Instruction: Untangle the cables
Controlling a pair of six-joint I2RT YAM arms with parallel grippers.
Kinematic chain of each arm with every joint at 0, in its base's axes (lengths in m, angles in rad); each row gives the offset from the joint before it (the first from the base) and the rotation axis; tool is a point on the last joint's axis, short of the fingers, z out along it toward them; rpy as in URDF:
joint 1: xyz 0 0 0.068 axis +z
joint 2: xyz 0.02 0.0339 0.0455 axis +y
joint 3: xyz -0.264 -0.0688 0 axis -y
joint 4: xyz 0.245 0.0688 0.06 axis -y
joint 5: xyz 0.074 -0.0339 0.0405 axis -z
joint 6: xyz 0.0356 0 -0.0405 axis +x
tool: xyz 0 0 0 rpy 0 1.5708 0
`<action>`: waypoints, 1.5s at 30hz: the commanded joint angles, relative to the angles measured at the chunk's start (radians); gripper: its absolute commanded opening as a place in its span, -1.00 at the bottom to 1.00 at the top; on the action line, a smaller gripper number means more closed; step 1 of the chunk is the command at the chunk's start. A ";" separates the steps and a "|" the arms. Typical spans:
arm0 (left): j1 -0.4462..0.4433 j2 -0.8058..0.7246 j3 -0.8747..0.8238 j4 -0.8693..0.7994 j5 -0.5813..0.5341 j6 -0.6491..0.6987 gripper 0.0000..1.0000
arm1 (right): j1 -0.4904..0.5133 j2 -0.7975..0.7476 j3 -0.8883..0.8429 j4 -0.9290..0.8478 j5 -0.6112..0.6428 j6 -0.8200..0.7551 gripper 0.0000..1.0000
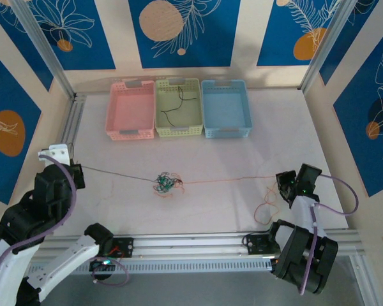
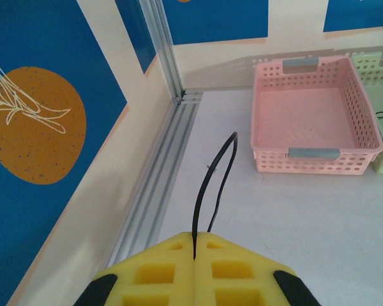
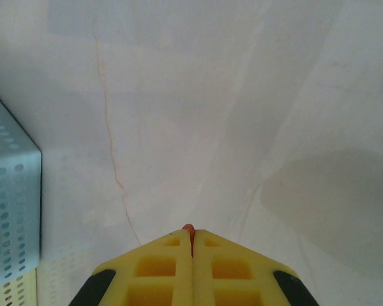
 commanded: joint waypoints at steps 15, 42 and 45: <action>0.012 0.088 -0.186 0.202 0.350 -0.059 -1.00 | 0.369 0.044 0.320 -0.176 -0.126 -0.277 -1.00; 0.013 0.065 -0.228 0.211 0.339 -0.041 -1.00 | 1.154 0.525 0.731 -0.365 0.058 -0.459 -0.11; 0.012 0.065 -0.226 0.208 0.328 -0.041 -1.00 | 1.182 0.656 0.760 -0.321 -0.018 -0.438 -0.20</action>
